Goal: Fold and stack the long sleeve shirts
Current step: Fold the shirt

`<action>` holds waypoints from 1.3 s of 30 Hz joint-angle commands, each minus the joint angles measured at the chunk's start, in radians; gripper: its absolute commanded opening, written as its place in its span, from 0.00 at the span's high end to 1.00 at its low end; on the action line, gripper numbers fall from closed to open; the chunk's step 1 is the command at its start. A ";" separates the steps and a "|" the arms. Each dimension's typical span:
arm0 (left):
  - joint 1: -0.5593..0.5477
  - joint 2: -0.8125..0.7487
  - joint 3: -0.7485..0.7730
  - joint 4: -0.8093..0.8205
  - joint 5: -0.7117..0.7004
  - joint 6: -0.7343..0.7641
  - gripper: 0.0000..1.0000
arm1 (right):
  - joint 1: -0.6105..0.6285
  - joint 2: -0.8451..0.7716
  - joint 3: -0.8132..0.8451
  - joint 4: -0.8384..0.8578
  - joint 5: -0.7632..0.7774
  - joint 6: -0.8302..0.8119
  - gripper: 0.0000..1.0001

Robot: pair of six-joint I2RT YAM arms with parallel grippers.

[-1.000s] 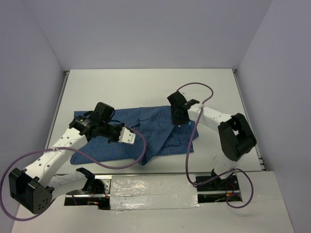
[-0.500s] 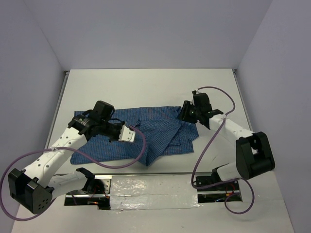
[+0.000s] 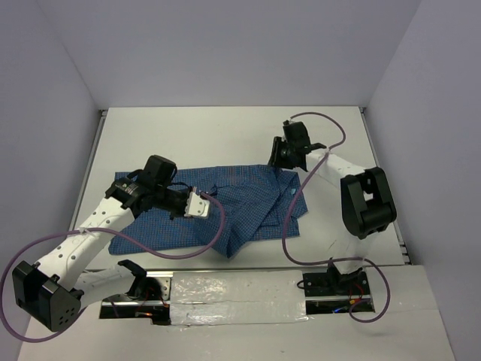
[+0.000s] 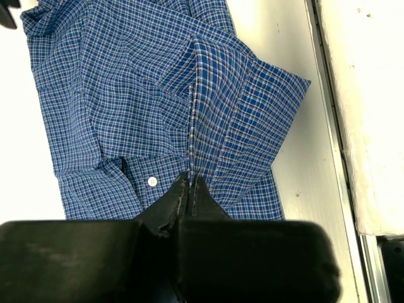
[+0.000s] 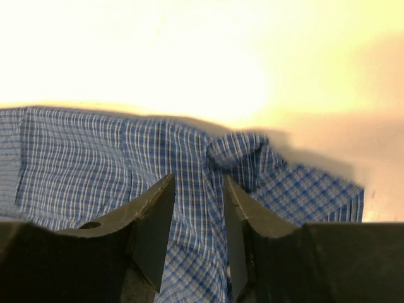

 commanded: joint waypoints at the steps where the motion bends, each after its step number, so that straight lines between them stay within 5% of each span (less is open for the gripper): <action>1: -0.004 0.000 0.046 0.015 0.033 -0.022 1.00 | 0.024 0.073 0.127 -0.098 0.097 -0.067 0.57; 18: -0.004 0.005 0.045 0.040 -0.022 -0.015 1.00 | 0.105 0.150 0.204 -0.222 0.237 -0.123 0.59; 23: -0.004 -0.004 0.039 0.034 -0.033 -0.009 1.00 | 0.105 0.152 0.231 -0.222 0.257 -0.133 0.83; 29: -0.004 -0.014 0.037 0.040 -0.039 -0.009 1.00 | 0.082 0.181 0.264 -0.244 0.253 -0.150 1.00; 39: -0.004 -0.032 0.037 0.014 -0.036 0.013 1.00 | -0.082 0.087 0.113 -0.118 0.020 -0.011 1.00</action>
